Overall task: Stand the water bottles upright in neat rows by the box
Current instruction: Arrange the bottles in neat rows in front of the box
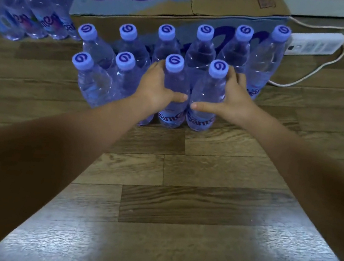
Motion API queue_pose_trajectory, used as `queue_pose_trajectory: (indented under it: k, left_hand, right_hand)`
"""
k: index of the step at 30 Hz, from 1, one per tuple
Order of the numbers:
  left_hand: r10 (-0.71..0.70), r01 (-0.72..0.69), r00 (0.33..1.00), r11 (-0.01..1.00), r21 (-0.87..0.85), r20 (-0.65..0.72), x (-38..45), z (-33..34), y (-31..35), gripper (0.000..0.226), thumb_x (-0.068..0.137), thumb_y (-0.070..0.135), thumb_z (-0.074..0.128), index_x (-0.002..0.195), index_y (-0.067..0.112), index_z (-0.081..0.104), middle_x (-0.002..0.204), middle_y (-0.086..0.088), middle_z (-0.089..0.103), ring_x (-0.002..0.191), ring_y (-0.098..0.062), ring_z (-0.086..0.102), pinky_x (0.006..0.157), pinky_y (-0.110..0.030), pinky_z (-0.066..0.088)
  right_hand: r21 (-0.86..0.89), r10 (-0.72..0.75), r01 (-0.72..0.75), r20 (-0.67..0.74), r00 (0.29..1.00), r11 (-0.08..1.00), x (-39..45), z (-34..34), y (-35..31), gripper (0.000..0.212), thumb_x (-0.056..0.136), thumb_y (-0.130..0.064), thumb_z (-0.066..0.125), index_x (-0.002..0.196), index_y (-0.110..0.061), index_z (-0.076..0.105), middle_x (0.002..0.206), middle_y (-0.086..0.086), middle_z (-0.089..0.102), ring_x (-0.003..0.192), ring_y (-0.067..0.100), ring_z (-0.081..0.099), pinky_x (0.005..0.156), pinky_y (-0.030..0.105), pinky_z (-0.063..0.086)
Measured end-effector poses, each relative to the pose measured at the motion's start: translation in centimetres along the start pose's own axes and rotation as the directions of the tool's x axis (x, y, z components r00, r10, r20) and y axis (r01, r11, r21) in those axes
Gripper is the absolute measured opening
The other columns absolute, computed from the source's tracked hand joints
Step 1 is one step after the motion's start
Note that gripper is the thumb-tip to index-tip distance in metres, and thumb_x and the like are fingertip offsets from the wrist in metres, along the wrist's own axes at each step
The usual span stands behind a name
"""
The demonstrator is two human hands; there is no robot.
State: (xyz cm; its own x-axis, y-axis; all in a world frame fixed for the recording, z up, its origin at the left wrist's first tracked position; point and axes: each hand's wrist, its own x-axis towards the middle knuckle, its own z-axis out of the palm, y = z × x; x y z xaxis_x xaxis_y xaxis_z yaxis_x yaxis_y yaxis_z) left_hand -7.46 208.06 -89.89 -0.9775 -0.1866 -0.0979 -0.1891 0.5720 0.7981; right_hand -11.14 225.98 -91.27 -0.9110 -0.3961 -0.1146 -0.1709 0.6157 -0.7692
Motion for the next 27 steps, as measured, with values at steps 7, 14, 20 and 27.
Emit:
queue_pose_trajectory:
  k: [7,14,20,27]
  left_hand:
    - [-0.085,0.093,0.993,0.989,-0.111,0.082,0.5,-0.8,0.4,0.070,0.069,0.009,0.078,0.128,0.013,0.041,0.130,-0.002,0.054,0.118,-0.019,0.050,0.101,-0.036,0.044]
    - [-0.100,0.120,0.986,0.981,-0.153,0.133,1.3,-1.7,0.6,0.059,0.066,0.003,0.077,0.119,0.009,0.053,0.115,-0.004,0.065,0.106,-0.020,0.061,0.096,-0.040,0.050]
    - [-0.075,0.089,0.980,0.994,-0.068,0.184,1.7,-2.5,0.8,0.051,0.068,0.010,0.078,0.115,0.012,0.057,0.111,-0.002,0.067,0.105,-0.020,0.062,0.098,-0.041,0.049]
    - [-0.102,0.114,0.965,0.993,-0.037,0.241,2.0,-2.7,0.9,0.057,0.065,0.014,0.080,0.115,0.011,0.055,0.114,-0.004,0.065,0.106,-0.020,0.060,0.097,-0.041,0.049]
  right_hand:
    - [0.039,-0.016,0.020,-0.089,0.996,0.999,1.4,0.7,1.2,0.092,0.056,-0.035,0.086,0.135,-0.026,0.038,0.131,0.008,0.049,0.126,0.028,0.041,0.104,0.041,0.039]
    - [0.076,-0.060,0.060,-0.003,0.998,0.995,2.4,0.2,1.0,0.106,0.042,-0.053,0.076,0.137,-0.032,0.033,0.137,0.003,0.047,0.128,0.023,0.044,0.106,0.044,0.040]
    - [0.097,-0.067,0.064,0.024,0.997,0.993,3.0,0.2,1.4,0.106,0.042,-0.055,0.077,0.136,-0.038,0.031,0.138,0.003,0.043,0.129,0.022,0.043,0.107,0.046,0.040]
    - [0.183,-0.024,0.021,0.018,1.000,0.983,2.0,0.3,0.5,0.101,0.054,-0.034,0.079,0.138,-0.034,0.023,0.141,0.002,0.034,0.131,0.023,0.037,0.108,0.045,0.038]
